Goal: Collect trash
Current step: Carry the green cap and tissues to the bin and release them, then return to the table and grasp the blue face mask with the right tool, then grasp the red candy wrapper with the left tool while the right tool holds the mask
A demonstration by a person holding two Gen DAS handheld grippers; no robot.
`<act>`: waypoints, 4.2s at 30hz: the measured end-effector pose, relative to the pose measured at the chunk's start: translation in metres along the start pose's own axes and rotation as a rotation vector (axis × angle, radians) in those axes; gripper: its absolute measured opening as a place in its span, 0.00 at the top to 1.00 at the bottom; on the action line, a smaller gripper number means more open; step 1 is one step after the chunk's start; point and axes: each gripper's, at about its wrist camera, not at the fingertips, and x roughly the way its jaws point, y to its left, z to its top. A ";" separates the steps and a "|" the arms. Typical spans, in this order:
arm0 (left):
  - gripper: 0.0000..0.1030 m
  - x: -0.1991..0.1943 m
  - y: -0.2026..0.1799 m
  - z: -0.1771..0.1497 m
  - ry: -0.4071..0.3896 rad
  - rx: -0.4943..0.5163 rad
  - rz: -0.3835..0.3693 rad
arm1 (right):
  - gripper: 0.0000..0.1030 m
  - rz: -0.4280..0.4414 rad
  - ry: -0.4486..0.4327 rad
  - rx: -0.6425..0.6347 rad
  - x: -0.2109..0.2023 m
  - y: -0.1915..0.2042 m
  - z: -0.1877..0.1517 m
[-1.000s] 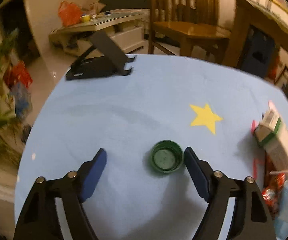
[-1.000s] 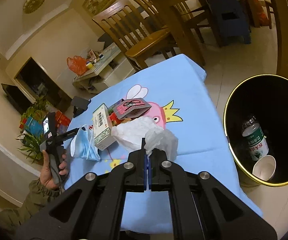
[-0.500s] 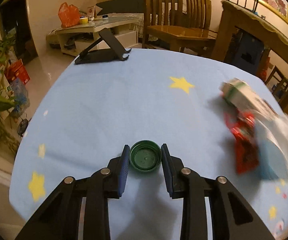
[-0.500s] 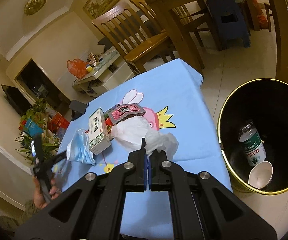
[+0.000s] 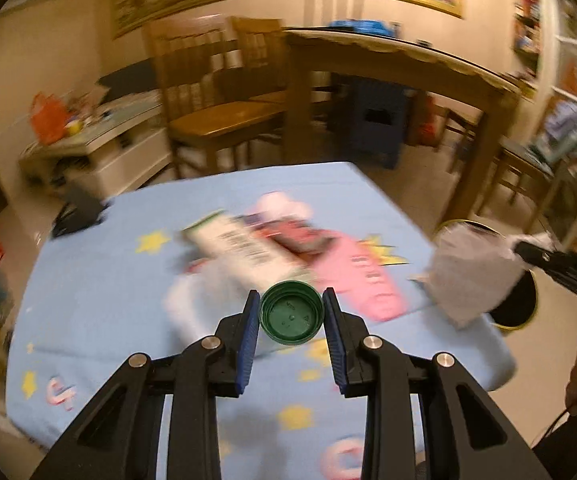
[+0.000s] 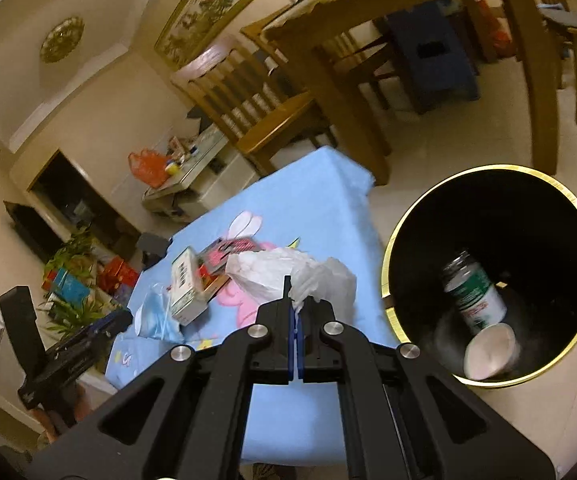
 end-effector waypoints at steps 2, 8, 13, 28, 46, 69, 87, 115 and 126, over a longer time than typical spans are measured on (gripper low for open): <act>0.71 0.003 -0.029 0.004 -0.009 0.047 -0.014 | 0.99 -0.025 -0.028 -0.003 -0.009 -0.007 0.008; 0.71 0.013 -0.101 0.021 -0.028 0.162 -0.064 | 0.99 -0.161 -0.136 -0.042 -0.034 -0.037 0.046; 0.71 0.024 -0.151 0.024 -0.027 0.238 -0.092 | 0.99 -0.254 -0.032 0.077 -0.012 -0.090 0.049; 0.71 0.070 -0.242 0.020 0.019 0.356 -0.149 | 0.35 -0.396 -0.094 0.289 -0.061 -0.149 0.049; 0.51 0.092 -0.274 0.025 -0.001 0.407 -0.123 | 0.24 -0.437 -0.203 0.397 -0.112 -0.177 0.050; 0.26 0.033 -0.134 -0.026 -0.008 0.273 0.023 | 0.22 -0.404 -0.029 -0.144 0.000 -0.032 0.031; 0.22 -0.034 0.154 -0.096 0.049 -0.225 0.375 | 0.34 0.079 0.158 -0.537 0.113 0.240 -0.097; 0.22 0.010 0.117 -0.065 0.064 -0.132 0.143 | 0.94 0.289 0.093 -0.076 0.025 0.081 -0.008; 0.22 0.082 0.091 -0.019 0.100 -0.015 0.024 | 0.94 0.276 0.062 0.027 0.004 0.015 0.009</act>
